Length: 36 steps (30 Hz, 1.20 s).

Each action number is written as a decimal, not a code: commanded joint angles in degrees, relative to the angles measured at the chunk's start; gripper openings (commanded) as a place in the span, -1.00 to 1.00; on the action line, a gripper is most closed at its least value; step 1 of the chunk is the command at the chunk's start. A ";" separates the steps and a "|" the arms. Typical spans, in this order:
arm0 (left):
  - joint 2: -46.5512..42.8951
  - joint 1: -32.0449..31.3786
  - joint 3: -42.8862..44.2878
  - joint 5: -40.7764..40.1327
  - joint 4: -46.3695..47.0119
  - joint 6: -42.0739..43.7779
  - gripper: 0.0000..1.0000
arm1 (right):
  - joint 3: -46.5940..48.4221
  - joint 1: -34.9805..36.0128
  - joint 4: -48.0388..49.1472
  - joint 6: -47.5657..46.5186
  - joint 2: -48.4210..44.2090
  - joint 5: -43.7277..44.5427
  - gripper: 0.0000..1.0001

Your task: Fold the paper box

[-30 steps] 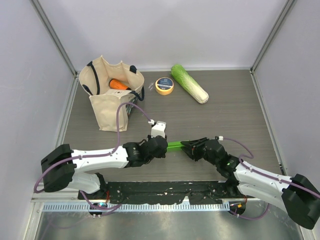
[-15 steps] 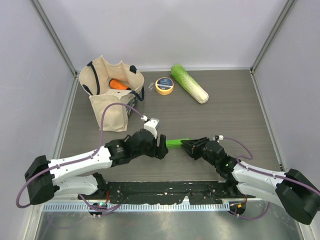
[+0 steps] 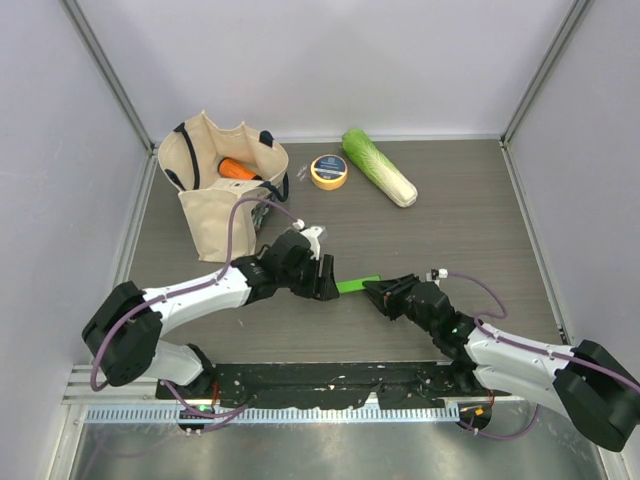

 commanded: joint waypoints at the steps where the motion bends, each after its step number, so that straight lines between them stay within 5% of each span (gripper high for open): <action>1: 1.30 1.20 -0.54 2.89 5.34 -0.11 0.19 | -0.16 -0.44 -8.81 -3.06 -0.02 3.17 -0.90; 4: 2.01 2.26 -0.98 3.50 6.83 -0.20 0.06 | 0.37 -0.53 -8.90 -3.76 0.51 3.17 -0.91; 10: 1.05 2.52 1.82 5.36 4.47 3.05 0.34 | 3.00 -0.79 -8.02 -7.01 4.10 3.79 -0.90; 15: 2.26 2.44 6.65 -4.55 -3.24 4.54 0.40 | 5.54 -1.59 -12.23 -13.06 2.54 3.60 -0.65; 19: 9.98 2.44 15.78 -16.07 -11.00 4.11 0.04 | 14.76 -1.59 -28.72 -25.53 1.12 7.90 -0.43; 23: 18.95 2.52 23.00 -26.01 -16.10 2.79 -0.34 | 23.12 0.17 -41.93 -30.48 7.18 10.20 -0.74; 26: 25.99 2.44 28.71 -29.71 -20.14 2.35 -0.47 | 27.52 2.88 -42.91 -30.49 14.38 8.89 -0.97; 36: 29.35 2.35 25.93 -27.70 -19.45 2.53 -0.77 | 34.12 11.69 -41.25 -19.60 25.47 12.49 -0.99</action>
